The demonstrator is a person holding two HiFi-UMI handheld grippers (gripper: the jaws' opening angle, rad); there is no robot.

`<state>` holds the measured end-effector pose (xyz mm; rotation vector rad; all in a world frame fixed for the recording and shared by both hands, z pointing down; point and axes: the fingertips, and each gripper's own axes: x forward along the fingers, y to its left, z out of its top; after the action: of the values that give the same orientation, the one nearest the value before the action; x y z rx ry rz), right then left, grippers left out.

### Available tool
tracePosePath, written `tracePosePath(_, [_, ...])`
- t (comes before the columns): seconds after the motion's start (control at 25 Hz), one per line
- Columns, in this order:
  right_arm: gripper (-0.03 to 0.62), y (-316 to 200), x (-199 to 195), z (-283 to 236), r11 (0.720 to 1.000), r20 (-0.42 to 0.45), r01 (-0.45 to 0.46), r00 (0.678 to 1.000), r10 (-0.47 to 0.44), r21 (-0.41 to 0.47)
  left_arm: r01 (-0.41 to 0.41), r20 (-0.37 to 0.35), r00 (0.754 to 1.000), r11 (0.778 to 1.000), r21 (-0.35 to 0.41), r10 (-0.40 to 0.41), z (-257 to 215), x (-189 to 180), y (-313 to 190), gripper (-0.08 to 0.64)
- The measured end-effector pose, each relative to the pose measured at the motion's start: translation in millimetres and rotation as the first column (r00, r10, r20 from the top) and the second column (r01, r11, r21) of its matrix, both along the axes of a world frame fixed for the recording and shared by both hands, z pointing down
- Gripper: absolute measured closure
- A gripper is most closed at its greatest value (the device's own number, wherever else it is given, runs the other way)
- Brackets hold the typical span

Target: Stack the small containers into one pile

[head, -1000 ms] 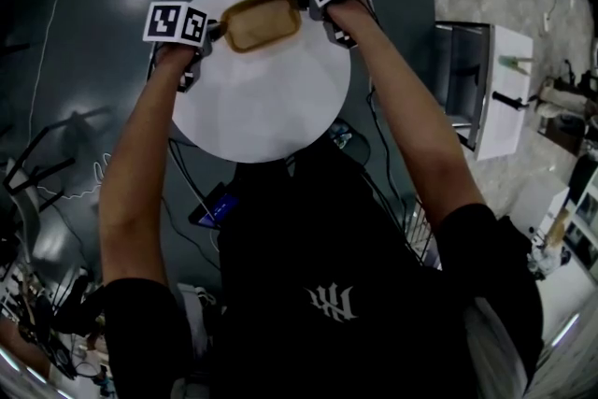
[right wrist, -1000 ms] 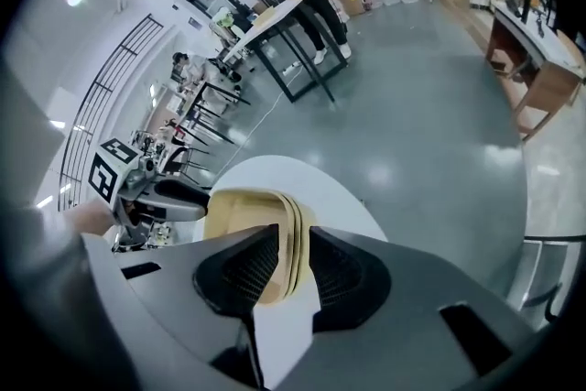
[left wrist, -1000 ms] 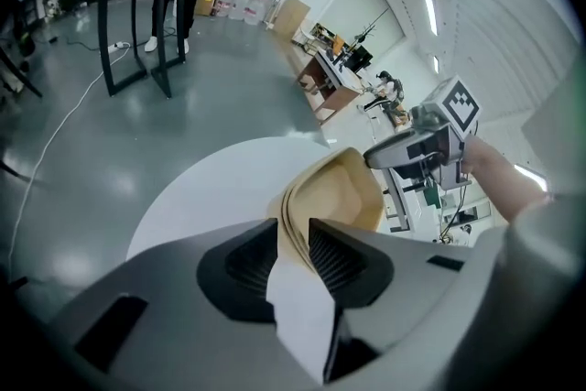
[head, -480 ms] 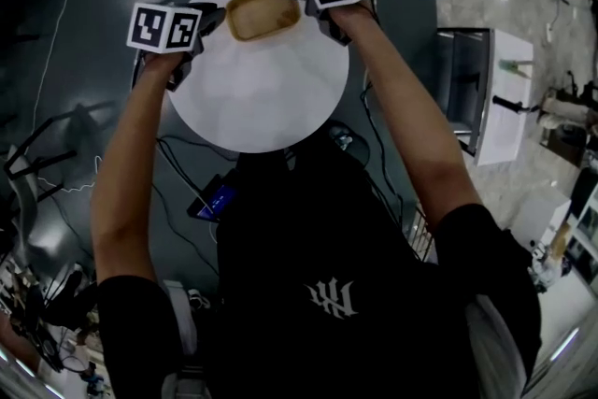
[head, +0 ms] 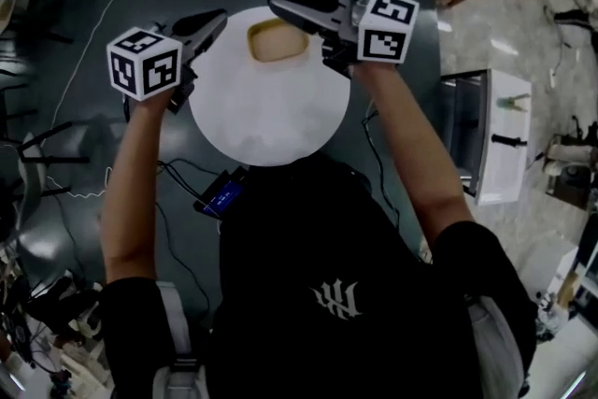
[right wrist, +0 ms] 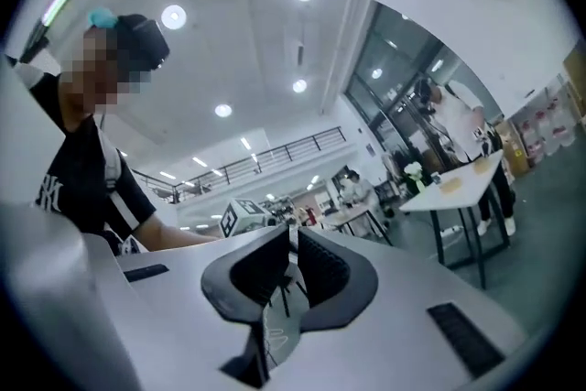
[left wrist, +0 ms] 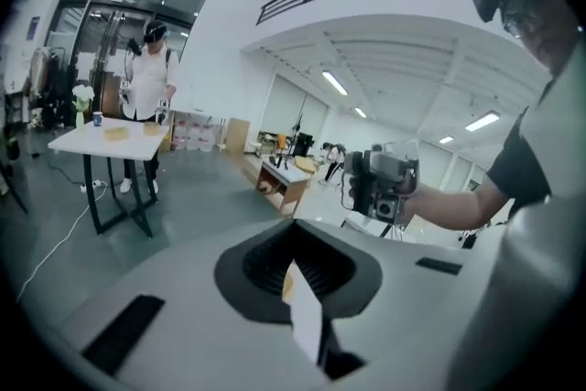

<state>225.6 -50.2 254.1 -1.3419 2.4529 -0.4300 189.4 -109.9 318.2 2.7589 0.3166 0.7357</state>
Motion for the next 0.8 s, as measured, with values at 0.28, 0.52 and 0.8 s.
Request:
tracePosePath(0.28, [0.538, 80, -36, -75, 0.946, -0.029, 0.139, 0.99, -0.137, 0.294, -0.021, -0.302, 0.953, 0.994, -0.108, -0.013, -97, -61, 53, 0.557])
tracePosePath(0.52, [0.541, 130, -89, -75, 0.937, -0.07, 0.146, 0.989, -0.13, 0.317, 0.043, -0.402, 0.914, 0.998, -0.049, -0.059, -123, -143, 88, 0.557])
tracePosePath(0.8, [0.545, 174, -141, -50, 0.966, 0.072, 0.014, 0.997, -0.034, 0.257, 0.091, -0.404, 0.9, 0.978, -0.189, -0.162, -93, -223, 112, 0.557])
